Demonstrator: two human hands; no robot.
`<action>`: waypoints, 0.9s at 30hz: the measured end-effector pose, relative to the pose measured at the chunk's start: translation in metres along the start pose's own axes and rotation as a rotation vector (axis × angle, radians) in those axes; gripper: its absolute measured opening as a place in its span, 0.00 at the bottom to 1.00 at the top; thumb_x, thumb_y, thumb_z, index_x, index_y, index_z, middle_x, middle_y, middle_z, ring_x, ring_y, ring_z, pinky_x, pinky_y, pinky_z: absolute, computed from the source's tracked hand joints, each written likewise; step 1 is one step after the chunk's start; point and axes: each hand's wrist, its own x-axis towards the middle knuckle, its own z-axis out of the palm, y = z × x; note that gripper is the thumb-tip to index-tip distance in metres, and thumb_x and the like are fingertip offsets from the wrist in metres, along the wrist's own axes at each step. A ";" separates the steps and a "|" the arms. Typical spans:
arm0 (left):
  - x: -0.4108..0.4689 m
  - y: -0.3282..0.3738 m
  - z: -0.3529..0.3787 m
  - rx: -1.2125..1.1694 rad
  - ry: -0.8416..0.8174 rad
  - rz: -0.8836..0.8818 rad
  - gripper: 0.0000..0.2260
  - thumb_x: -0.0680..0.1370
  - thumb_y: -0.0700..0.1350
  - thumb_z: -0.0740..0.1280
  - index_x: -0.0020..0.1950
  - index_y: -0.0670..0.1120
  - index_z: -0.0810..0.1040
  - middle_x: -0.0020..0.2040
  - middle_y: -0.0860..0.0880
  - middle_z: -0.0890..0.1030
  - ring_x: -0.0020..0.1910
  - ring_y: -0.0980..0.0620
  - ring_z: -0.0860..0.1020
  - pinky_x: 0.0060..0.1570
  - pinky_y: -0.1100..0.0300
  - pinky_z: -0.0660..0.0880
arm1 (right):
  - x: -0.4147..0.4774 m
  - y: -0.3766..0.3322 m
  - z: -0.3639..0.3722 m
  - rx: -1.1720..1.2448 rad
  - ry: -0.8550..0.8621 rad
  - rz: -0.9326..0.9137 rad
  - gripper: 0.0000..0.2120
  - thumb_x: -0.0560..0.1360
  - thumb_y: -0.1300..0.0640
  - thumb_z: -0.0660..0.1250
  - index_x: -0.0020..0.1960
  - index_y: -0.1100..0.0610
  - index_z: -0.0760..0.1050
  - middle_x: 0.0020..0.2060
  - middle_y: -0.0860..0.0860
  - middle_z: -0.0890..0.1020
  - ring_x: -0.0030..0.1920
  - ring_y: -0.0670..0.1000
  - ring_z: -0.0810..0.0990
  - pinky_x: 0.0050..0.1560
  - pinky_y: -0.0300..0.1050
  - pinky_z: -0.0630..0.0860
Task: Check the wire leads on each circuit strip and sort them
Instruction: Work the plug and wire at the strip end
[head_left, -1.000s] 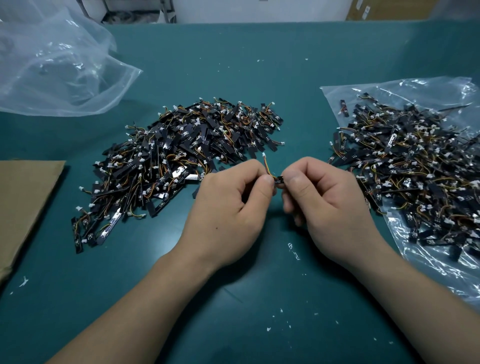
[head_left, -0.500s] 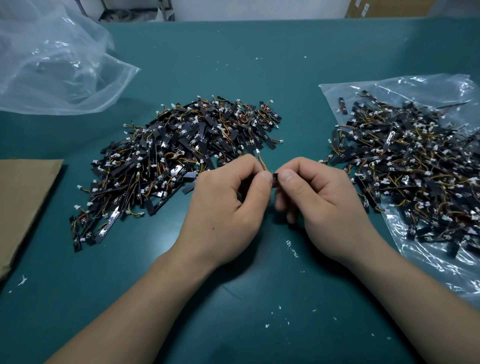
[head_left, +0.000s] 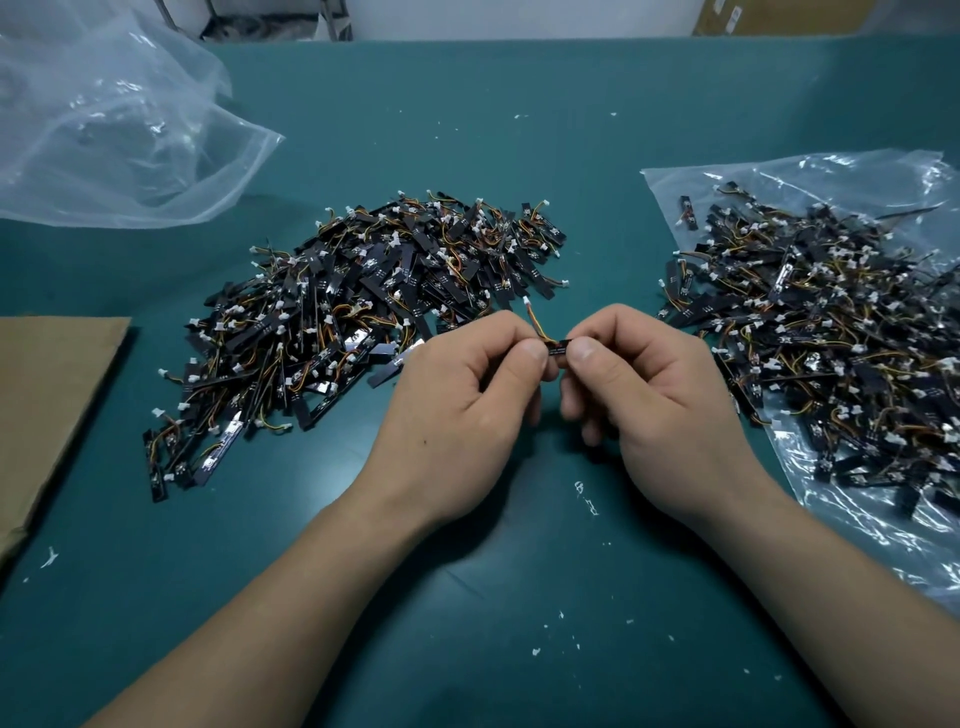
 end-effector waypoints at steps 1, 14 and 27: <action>0.000 0.000 0.000 0.006 -0.007 0.005 0.11 0.82 0.45 0.62 0.41 0.49 0.79 0.31 0.50 0.79 0.28 0.57 0.72 0.32 0.64 0.67 | 0.000 0.000 0.000 0.005 0.006 0.004 0.11 0.80 0.54 0.63 0.43 0.58 0.78 0.30 0.52 0.80 0.26 0.50 0.75 0.30 0.42 0.71; 0.000 0.000 0.000 0.021 0.002 0.003 0.11 0.81 0.46 0.63 0.40 0.48 0.79 0.31 0.48 0.78 0.29 0.56 0.71 0.31 0.59 0.67 | 0.000 -0.001 -0.001 0.014 0.001 0.000 0.10 0.79 0.55 0.64 0.42 0.58 0.77 0.30 0.52 0.80 0.27 0.51 0.75 0.30 0.44 0.72; -0.001 0.000 0.001 -0.005 -0.006 -0.003 0.11 0.82 0.46 0.62 0.41 0.50 0.78 0.31 0.49 0.79 0.28 0.56 0.72 0.32 0.61 0.68 | 0.000 -0.001 -0.001 0.014 0.010 0.004 0.10 0.79 0.55 0.65 0.41 0.59 0.77 0.29 0.53 0.80 0.26 0.50 0.75 0.30 0.42 0.72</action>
